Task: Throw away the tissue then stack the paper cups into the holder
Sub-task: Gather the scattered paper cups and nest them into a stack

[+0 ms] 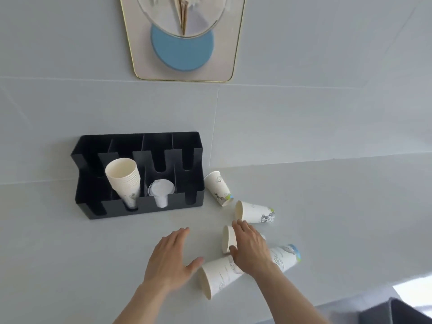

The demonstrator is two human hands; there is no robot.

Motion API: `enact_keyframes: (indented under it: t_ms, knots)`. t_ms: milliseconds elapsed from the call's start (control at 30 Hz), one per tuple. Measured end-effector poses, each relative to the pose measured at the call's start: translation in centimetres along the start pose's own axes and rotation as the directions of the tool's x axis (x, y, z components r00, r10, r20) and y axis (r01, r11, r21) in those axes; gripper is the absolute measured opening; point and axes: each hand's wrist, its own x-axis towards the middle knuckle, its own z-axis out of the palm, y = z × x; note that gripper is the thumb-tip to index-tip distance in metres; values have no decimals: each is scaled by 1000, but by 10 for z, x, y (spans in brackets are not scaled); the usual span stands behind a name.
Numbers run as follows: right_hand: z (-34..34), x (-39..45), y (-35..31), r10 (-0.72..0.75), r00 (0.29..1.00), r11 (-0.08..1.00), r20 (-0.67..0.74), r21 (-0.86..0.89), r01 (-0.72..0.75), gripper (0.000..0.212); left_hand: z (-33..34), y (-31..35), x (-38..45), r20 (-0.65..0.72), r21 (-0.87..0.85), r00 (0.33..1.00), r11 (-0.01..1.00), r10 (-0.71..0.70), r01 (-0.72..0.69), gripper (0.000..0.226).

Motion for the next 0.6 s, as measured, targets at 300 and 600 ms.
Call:
enact_keyframes:
  t_ms: [300,600]
  knots:
    - [23,25,45,-92,994,996,65,8,92,66,54,32,2,332,-7,933,989,-135,146,137]
    - [46,59,36,-223,965,975,140,20,223,73,43,22,-2,299,-70,928,964,-224,255,78]
